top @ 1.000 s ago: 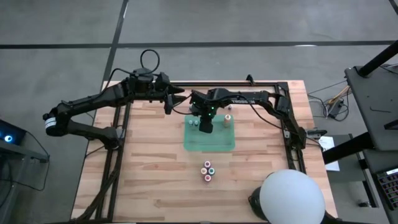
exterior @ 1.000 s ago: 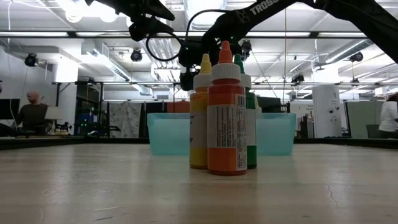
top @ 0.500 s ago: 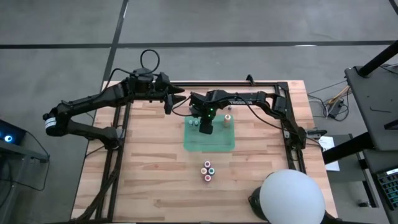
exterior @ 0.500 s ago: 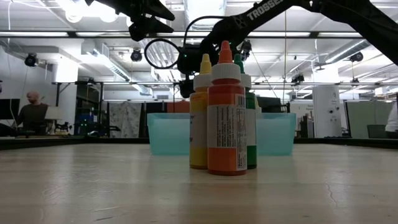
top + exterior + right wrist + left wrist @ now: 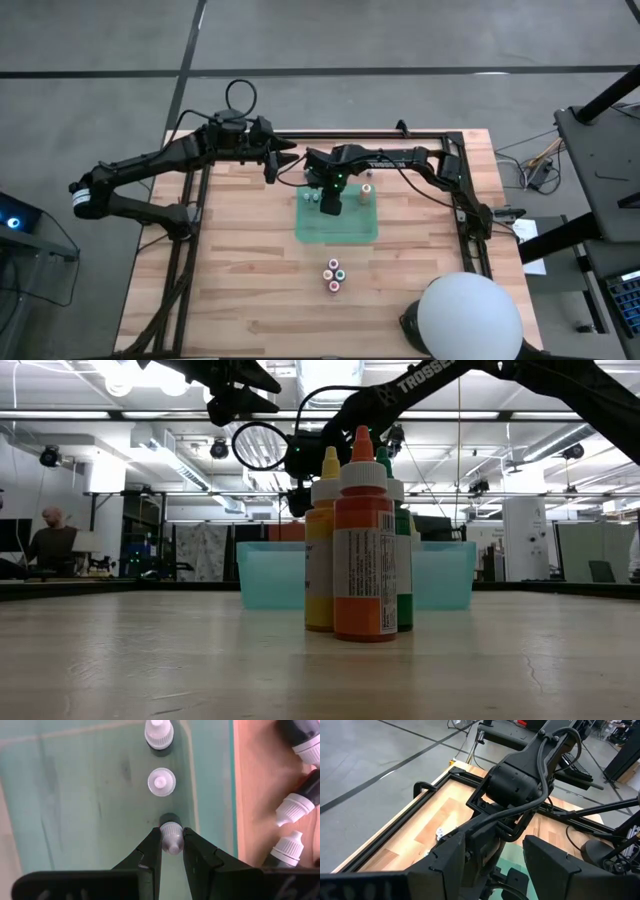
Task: Pick & Place food coloring
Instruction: Put the red food coloring bottle into the green container, then put the black small food coloring bottle into the green container
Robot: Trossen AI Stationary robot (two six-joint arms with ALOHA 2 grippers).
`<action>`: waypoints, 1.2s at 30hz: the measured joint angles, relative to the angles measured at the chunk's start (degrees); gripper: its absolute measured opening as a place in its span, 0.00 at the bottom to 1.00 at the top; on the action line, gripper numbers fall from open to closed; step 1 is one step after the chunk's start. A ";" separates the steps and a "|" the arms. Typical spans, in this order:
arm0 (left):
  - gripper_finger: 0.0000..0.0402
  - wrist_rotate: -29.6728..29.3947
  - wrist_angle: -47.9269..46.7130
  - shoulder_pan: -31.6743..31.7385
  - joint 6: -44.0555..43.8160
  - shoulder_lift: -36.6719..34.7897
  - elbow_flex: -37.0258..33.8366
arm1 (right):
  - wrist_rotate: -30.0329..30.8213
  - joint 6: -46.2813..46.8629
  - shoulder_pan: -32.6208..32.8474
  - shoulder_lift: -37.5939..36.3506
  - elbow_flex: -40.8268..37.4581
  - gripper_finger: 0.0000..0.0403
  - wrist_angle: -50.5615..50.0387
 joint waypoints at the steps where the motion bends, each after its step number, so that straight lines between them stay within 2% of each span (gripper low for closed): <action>1: 0.43 0.00 0.02 0.00 0.00 0.00 0.00 | 0.00 0.00 0.00 0.00 0.00 0.13 0.06; 9: 0.43 0.00 0.00 0.00 0.00 0.00 0.00 | -0.02 0.00 0.00 0.00 0.00 0.13 0.11; 21: 0.43 0.02 0.00 0.00 -0.02 0.00 0.00 | -0.17 0.51 0.07 0.00 0.00 0.28 0.13; 36: 0.43 0.02 0.00 0.00 -0.07 0.00 0.00 | -0.17 0.68 0.04 -0.45 -0.02 0.34 0.69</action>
